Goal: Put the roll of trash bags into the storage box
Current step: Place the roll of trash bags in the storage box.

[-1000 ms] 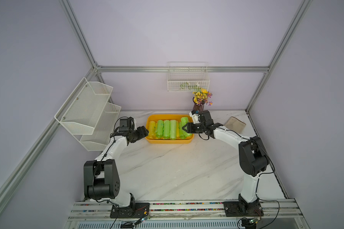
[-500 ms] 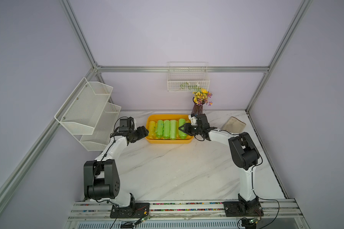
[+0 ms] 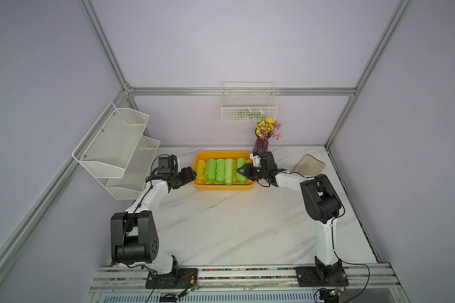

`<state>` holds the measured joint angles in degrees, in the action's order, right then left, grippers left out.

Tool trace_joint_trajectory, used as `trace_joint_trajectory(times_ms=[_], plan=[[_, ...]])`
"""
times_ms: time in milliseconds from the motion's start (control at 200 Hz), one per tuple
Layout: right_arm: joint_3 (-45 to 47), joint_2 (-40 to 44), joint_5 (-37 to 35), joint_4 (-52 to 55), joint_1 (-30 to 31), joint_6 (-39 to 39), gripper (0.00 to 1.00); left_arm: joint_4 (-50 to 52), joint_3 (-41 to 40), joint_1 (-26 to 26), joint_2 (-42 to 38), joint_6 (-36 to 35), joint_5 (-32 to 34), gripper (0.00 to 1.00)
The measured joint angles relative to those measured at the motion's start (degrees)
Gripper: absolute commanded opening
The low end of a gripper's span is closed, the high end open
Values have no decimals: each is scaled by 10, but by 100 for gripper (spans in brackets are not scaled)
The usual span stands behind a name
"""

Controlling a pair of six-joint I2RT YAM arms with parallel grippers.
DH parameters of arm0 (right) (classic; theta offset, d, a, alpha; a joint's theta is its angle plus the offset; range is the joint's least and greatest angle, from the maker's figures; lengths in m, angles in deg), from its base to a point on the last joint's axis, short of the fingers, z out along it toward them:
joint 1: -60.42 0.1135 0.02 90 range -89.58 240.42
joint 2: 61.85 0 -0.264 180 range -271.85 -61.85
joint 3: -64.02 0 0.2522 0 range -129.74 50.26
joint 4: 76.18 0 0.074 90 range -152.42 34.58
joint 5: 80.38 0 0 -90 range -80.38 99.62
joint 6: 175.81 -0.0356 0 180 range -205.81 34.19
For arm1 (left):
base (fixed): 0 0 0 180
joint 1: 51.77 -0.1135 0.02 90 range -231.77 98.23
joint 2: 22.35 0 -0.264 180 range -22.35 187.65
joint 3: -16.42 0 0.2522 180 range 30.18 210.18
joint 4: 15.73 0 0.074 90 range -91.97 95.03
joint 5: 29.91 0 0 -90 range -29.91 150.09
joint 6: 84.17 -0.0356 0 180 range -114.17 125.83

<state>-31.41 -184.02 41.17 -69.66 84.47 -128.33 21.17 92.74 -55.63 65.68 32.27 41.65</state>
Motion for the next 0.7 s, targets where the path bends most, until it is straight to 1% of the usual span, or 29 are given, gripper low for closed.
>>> trace_joint_trajectory(times_ms=[335,595,700], plan=[[-21,0,-12,52,4,32,53,0,0,0,0,0,0,76],[-36,0,-12,77,5,49,62,0,0,0,0,0,0,76],[-45,3,-18,97,5,63,63,0,0,0,0,0,0,76]])
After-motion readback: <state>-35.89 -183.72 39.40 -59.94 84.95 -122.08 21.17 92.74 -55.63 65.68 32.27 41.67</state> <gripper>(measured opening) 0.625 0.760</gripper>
